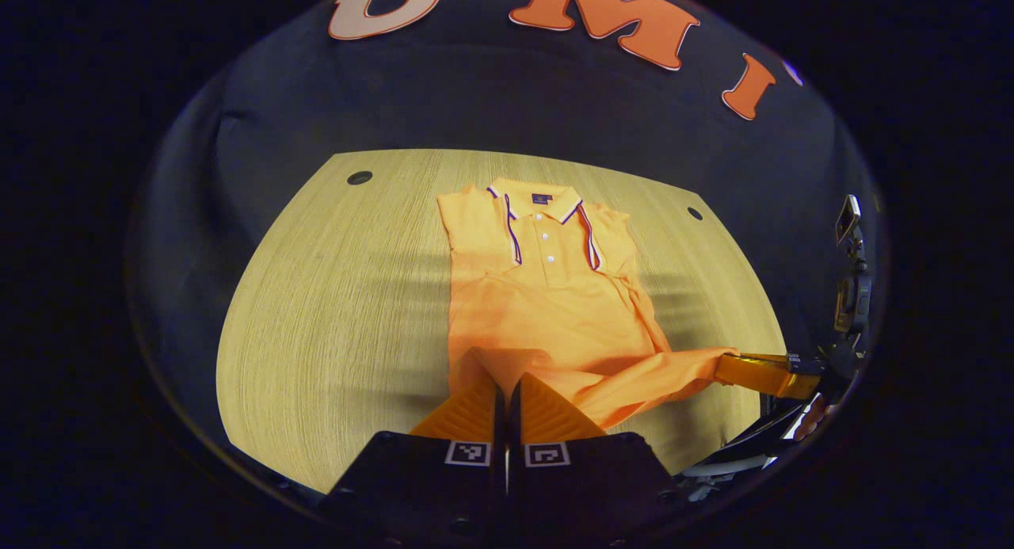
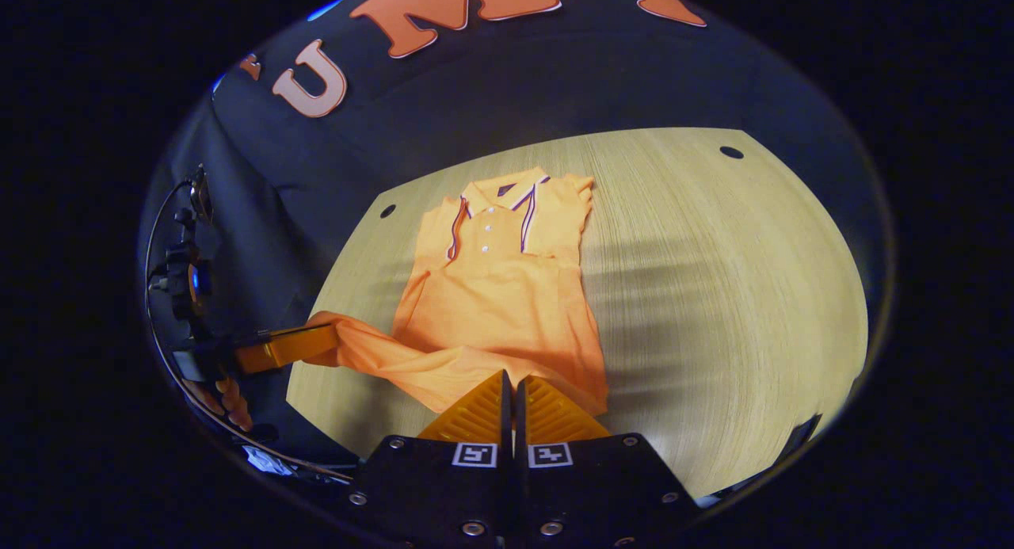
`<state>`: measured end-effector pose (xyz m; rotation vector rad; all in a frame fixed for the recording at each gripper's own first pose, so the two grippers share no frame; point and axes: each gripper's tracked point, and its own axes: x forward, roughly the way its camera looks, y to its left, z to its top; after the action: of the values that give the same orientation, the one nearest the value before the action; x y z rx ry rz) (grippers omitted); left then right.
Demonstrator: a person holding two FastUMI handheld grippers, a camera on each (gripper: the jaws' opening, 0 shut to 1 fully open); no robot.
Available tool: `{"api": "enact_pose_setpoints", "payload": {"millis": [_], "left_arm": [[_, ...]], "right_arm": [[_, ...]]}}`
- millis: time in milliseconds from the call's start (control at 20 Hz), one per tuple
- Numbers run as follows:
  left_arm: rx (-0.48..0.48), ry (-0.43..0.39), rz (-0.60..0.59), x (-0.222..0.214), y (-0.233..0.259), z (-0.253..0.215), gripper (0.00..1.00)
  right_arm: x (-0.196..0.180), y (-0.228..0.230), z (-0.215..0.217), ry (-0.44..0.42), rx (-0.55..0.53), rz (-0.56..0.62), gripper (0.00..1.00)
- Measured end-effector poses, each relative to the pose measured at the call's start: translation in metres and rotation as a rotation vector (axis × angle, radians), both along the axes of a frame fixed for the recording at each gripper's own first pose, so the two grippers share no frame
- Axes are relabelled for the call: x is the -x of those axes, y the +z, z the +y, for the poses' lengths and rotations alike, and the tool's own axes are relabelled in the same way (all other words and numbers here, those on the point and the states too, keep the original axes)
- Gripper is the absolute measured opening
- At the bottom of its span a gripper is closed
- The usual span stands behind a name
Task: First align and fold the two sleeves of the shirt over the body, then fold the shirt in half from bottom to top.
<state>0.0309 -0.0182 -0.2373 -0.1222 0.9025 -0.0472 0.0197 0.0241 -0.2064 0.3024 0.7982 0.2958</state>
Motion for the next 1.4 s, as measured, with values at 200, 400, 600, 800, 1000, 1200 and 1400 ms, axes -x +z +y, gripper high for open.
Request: {"api": "enact_pose_setpoints", "payload": {"millis": [200,400,600,800,1000,1200,1400], "left_arm": [[0.042,-0.009,-0.029,-0.041,0.017,0.003,0.01],[0.080,0.001,-0.041,-0.086,0.024,0.012,0.01],[0.088,0.002,-0.029,-0.135,0.018,0.024,0.01],[0.105,-0.006,-0.018,-0.186,0.014,0.036,0.01],[0.102,-0.005,-0.005,-0.239,0.003,0.050,0.01],[0.127,-0.019,0.033,-0.280,-0.018,0.054,0.01],[0.097,-0.013,0.064,-0.313,-0.041,0.063,0.01]], "right_arm": [[-0.037,0.023,-0.009,-0.038,0.004,-0.027,0.00],[-0.080,0.036,-0.007,-0.042,0.032,-0.049,0.00],[-0.126,0.042,-0.004,-0.054,0.057,-0.054,0.00],[-0.166,0.041,-0.006,-0.072,0.071,-0.049,0.00],[-0.210,0.044,-0.008,-0.091,0.083,-0.045,0.00],[-0.254,0.034,-0.010,-0.114,0.114,-0.026,0.00],[-0.290,0.023,-0.012,-0.146,0.127,-0.005,0.00]]}}
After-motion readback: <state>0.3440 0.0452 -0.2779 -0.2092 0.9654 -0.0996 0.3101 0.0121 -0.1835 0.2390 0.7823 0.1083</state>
